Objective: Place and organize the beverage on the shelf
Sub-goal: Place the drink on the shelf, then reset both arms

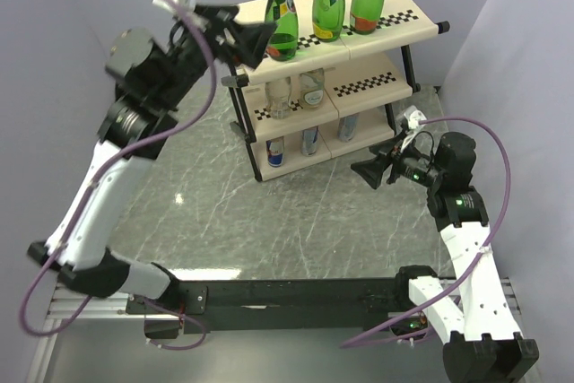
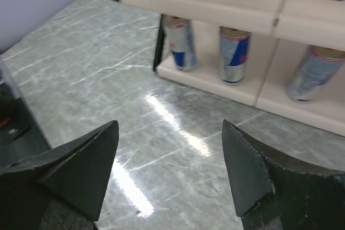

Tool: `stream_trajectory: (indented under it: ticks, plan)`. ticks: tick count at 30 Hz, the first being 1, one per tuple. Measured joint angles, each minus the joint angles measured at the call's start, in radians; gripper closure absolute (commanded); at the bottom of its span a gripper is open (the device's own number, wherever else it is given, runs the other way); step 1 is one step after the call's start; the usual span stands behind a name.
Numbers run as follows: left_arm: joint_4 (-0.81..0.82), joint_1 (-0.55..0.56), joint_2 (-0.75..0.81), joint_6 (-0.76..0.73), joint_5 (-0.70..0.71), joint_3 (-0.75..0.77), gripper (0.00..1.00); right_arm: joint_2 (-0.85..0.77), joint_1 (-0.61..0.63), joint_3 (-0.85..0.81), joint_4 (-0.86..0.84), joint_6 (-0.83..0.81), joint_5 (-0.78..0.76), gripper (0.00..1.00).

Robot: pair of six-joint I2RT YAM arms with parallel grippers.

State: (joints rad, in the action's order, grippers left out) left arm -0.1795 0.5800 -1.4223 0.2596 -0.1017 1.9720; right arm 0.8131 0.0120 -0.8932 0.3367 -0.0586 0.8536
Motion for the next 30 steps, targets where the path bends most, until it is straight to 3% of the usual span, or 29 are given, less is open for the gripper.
stream_trajectory:
  ticks: [11, 15, 22, 30]
  plan:
    - [0.034, 0.000, 0.556, 0.009, 0.193, -0.743, 0.00, -0.069, -0.096, 0.027, -0.093, 0.090, -0.253, 0.08]
    - [-0.002, 0.000, 0.746, 0.025, 0.307, -0.973, 0.01, -0.051, -0.114, 0.027, -0.101, 0.153, -0.381, 0.00]
    - [-0.054, 0.000, 0.964, 0.035, 0.461, -1.201, 0.00, -0.081, -0.115, 0.037, -0.098, 0.192, -0.680, 0.00]
    - [-0.094, 0.000, 1.004, 0.034, 0.508, -1.273, 0.01, -0.178, -0.115, 0.121, -0.113, 0.192, -0.891, 0.01]
